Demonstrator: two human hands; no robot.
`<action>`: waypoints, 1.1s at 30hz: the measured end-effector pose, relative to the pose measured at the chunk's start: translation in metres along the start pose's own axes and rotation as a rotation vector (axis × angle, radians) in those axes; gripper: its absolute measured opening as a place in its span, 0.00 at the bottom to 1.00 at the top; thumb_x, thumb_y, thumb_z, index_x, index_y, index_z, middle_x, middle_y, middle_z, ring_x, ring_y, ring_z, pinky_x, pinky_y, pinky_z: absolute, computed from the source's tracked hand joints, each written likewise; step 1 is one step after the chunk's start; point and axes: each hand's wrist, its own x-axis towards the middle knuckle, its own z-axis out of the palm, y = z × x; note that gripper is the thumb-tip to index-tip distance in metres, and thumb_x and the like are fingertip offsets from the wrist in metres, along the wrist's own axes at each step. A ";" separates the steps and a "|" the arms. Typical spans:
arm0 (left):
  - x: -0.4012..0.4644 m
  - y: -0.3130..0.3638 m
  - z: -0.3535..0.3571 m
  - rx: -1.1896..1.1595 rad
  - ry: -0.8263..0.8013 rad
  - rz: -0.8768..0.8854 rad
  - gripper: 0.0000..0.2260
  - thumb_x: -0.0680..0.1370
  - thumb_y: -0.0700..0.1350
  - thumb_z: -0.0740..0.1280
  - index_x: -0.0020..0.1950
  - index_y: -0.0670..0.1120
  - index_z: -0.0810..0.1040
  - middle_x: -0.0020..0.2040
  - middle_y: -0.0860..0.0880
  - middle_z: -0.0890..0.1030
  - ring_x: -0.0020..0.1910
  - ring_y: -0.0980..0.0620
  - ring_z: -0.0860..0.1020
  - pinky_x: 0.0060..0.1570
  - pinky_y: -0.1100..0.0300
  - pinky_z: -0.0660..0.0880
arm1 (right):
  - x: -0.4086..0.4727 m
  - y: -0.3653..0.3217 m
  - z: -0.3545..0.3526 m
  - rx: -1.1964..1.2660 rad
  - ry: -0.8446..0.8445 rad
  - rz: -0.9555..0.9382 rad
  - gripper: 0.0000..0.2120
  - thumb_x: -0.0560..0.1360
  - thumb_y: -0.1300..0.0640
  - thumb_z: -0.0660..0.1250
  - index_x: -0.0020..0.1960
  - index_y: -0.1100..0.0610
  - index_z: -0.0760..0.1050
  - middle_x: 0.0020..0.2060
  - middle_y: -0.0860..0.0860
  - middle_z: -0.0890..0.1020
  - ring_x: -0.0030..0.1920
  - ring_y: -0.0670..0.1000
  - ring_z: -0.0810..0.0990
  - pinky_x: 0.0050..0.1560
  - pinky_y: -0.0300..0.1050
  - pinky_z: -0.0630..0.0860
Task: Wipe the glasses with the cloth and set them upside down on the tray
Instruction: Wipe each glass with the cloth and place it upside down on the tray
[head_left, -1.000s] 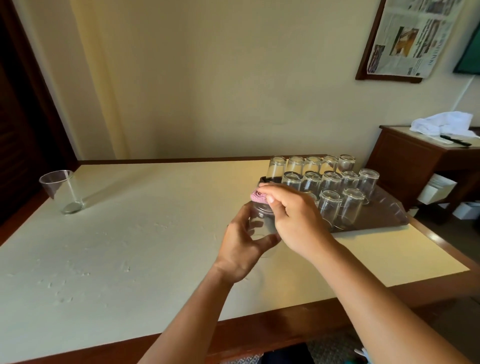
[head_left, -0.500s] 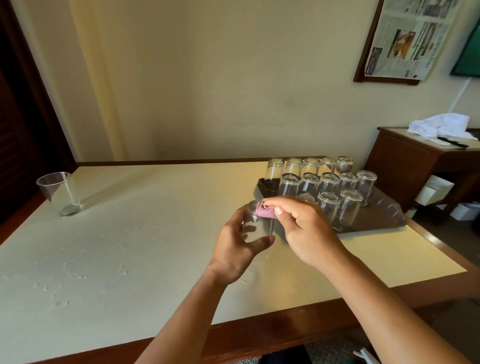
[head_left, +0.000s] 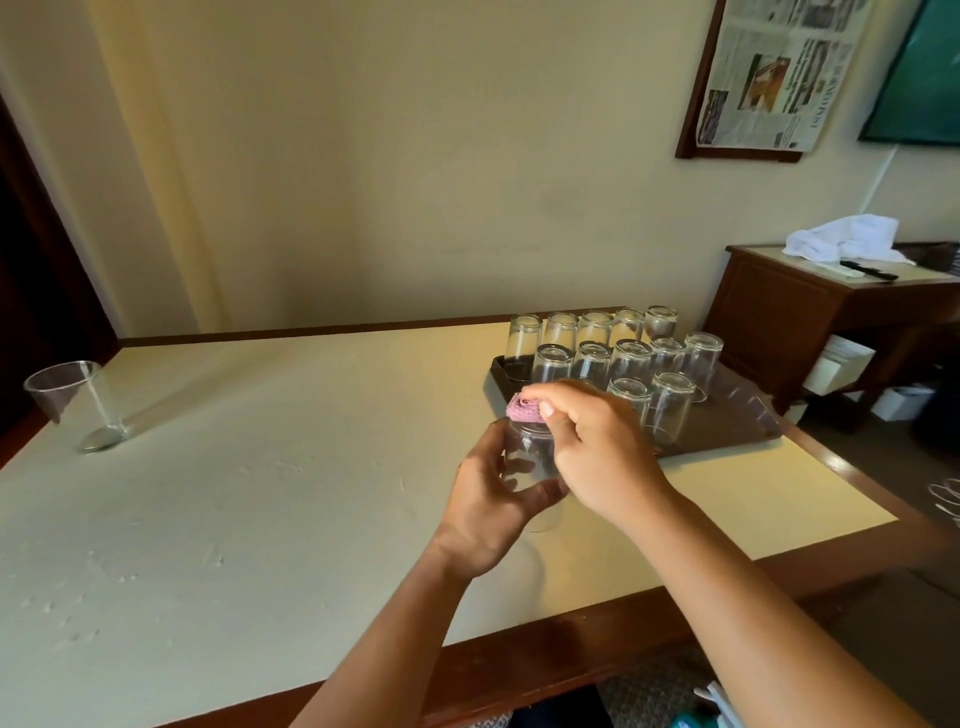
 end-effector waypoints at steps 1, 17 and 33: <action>0.002 -0.001 0.000 -0.013 0.006 0.001 0.27 0.69 0.47 0.82 0.66 0.52 0.78 0.57 0.49 0.84 0.56 0.43 0.82 0.57 0.45 0.81 | -0.003 0.001 -0.001 0.028 0.002 -0.015 0.15 0.83 0.64 0.62 0.61 0.52 0.82 0.55 0.46 0.84 0.53 0.45 0.80 0.52 0.35 0.77; 0.080 0.056 0.121 -0.051 -0.148 0.057 0.18 0.73 0.38 0.80 0.58 0.42 0.77 0.53 0.41 0.82 0.52 0.44 0.81 0.49 0.55 0.82 | -0.050 0.190 -0.048 -0.140 0.241 0.414 0.14 0.82 0.65 0.63 0.65 0.60 0.80 0.58 0.55 0.84 0.59 0.56 0.82 0.57 0.44 0.77; 0.234 0.042 0.239 0.626 -0.352 0.139 0.37 0.67 0.48 0.85 0.70 0.47 0.70 0.64 0.51 0.78 0.55 0.50 0.81 0.46 0.65 0.79 | -0.070 0.250 -0.042 -0.472 0.086 0.330 0.19 0.68 0.65 0.79 0.58 0.58 0.82 0.52 0.55 0.87 0.50 0.55 0.86 0.44 0.45 0.83</action>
